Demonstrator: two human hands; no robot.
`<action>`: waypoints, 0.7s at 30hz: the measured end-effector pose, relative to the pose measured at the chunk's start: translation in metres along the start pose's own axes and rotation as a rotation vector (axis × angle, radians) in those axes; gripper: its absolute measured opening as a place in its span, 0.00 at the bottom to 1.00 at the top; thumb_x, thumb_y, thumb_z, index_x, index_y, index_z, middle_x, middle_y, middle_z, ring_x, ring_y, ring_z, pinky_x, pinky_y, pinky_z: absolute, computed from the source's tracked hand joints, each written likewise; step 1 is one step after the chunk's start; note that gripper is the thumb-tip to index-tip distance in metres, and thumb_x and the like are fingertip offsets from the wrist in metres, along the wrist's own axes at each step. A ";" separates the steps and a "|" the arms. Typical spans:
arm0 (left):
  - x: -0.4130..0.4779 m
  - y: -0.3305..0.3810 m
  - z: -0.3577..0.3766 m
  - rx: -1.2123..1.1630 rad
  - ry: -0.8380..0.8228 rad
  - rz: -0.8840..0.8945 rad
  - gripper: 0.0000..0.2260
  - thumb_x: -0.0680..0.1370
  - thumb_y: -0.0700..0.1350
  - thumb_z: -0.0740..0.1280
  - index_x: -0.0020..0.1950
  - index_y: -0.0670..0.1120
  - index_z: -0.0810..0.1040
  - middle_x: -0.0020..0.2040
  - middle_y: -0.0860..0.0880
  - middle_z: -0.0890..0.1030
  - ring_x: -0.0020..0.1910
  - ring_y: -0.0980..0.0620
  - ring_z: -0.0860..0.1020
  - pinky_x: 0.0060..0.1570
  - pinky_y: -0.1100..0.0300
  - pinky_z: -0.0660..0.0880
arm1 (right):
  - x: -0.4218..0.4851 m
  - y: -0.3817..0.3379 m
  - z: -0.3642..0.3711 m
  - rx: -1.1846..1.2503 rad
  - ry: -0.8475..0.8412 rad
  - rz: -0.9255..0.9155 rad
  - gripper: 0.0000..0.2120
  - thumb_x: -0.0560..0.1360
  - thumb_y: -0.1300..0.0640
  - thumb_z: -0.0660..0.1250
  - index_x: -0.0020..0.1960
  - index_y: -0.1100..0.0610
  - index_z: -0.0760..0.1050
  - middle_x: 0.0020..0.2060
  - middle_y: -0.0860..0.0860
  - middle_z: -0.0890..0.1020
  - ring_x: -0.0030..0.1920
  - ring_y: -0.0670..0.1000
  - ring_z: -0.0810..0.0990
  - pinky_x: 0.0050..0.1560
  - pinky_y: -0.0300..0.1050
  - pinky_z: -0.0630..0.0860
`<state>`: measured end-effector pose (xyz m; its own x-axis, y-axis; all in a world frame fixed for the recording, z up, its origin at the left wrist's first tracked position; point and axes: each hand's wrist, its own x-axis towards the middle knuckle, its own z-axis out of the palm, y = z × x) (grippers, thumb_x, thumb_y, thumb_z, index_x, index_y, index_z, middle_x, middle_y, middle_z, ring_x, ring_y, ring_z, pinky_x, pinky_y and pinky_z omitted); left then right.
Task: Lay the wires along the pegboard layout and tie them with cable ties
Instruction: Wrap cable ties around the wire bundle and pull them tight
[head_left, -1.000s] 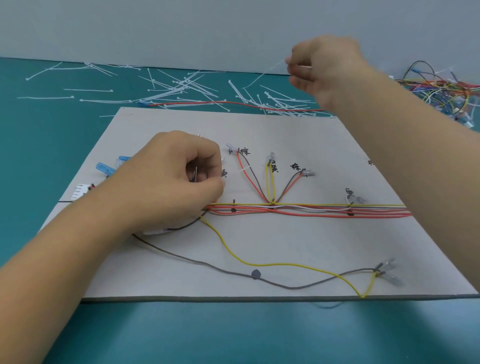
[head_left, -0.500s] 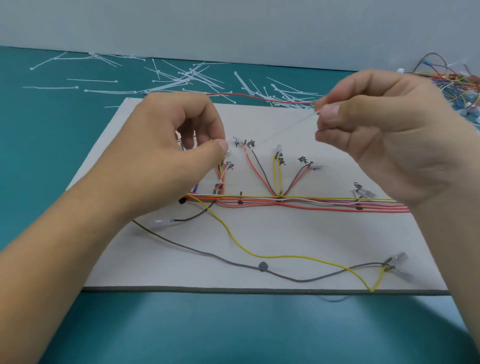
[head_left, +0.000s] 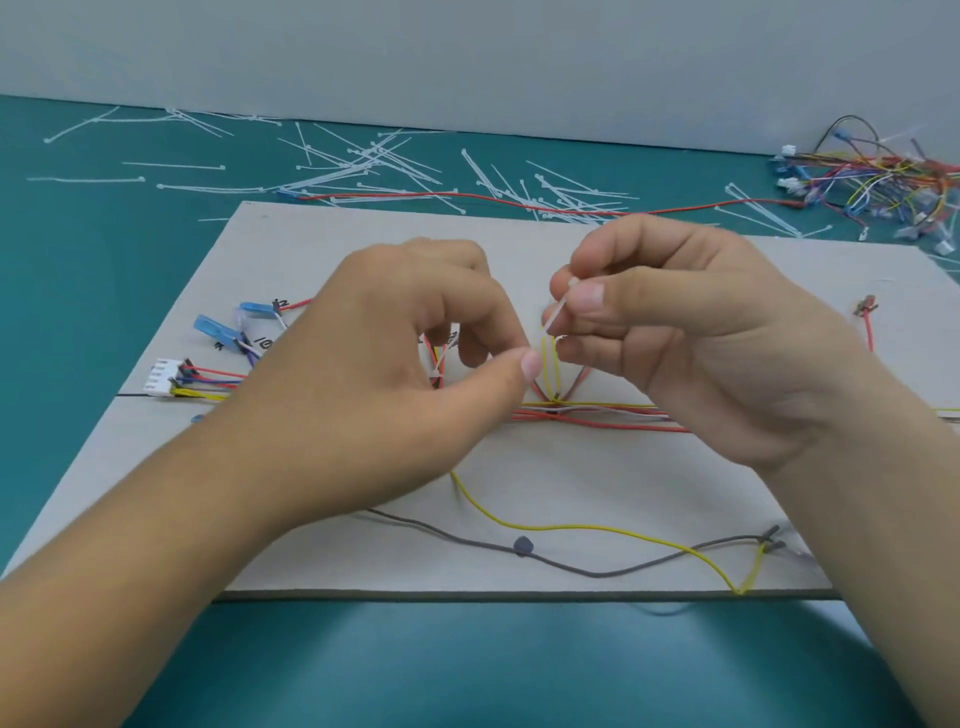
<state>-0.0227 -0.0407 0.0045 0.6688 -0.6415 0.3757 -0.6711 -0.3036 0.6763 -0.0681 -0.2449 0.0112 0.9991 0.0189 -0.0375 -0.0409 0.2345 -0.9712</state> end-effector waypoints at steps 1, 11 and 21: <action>0.000 0.000 0.001 -0.012 -0.001 -0.014 0.06 0.74 0.46 0.72 0.36 0.51 0.84 0.35 0.54 0.76 0.40 0.52 0.75 0.43 0.62 0.69 | 0.000 0.001 0.001 0.024 -0.001 0.007 0.09 0.65 0.66 0.72 0.44 0.58 0.79 0.39 0.54 0.84 0.38 0.52 0.84 0.41 0.44 0.81; -0.001 0.000 0.002 -0.071 -0.055 -0.091 0.07 0.72 0.48 0.71 0.34 0.51 0.84 0.35 0.53 0.78 0.41 0.51 0.77 0.40 0.54 0.72 | -0.002 0.009 0.011 -0.054 -0.004 0.006 0.08 0.67 0.66 0.75 0.44 0.59 0.81 0.38 0.58 0.83 0.36 0.53 0.83 0.43 0.47 0.81; 0.001 -0.001 0.005 -0.055 -0.094 -0.108 0.09 0.74 0.49 0.69 0.34 0.51 0.80 0.36 0.54 0.76 0.42 0.52 0.75 0.44 0.55 0.71 | -0.002 0.014 0.014 -0.184 0.093 -0.075 0.06 0.67 0.65 0.76 0.42 0.57 0.83 0.35 0.56 0.84 0.35 0.55 0.82 0.43 0.51 0.80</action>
<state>-0.0228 -0.0440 0.0010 0.7018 -0.6710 0.2395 -0.5765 -0.3373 0.7442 -0.0709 -0.2276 0.0006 0.9962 -0.0838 0.0231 0.0273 0.0501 -0.9984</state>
